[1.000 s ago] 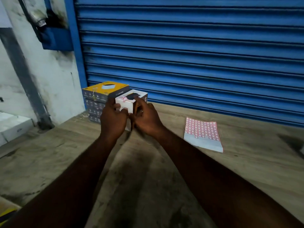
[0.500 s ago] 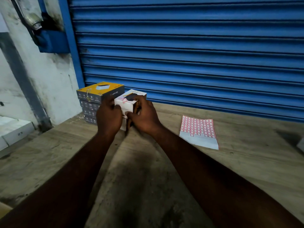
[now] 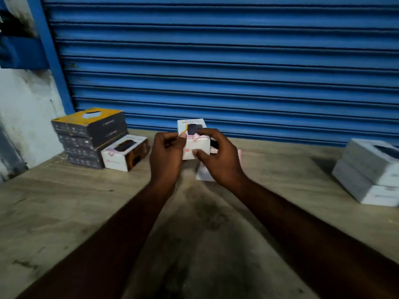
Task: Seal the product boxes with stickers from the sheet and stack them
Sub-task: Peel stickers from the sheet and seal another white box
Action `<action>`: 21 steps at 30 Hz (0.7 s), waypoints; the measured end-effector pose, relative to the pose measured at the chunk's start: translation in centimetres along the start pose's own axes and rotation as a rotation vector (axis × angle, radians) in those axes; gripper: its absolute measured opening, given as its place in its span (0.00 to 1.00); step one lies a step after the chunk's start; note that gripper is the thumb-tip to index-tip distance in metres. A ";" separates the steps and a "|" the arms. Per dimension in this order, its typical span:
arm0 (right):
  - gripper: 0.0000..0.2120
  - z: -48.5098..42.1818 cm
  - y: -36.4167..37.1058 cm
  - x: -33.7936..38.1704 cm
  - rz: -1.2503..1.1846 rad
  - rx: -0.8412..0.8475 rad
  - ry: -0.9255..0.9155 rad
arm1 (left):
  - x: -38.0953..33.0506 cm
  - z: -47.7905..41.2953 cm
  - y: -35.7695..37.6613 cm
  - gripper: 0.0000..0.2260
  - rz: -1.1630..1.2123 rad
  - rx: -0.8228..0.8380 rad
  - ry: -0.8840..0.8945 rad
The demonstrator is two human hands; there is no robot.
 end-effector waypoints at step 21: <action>0.10 4.1 -12.0 -1.3 0.090 -0.054 -0.005 | 3.4 4.3 9.6 0.08 0.114 0.444 -0.389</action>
Point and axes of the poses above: each hand's wrist, its own z-axis away from the middle knuckle, its own y-axis out of the palm, x = y × z, the point moved 3 cm from there along -z, towards the middle knuckle, and after that the axes turned 13 degrees about -y, right-handed, at the moved point
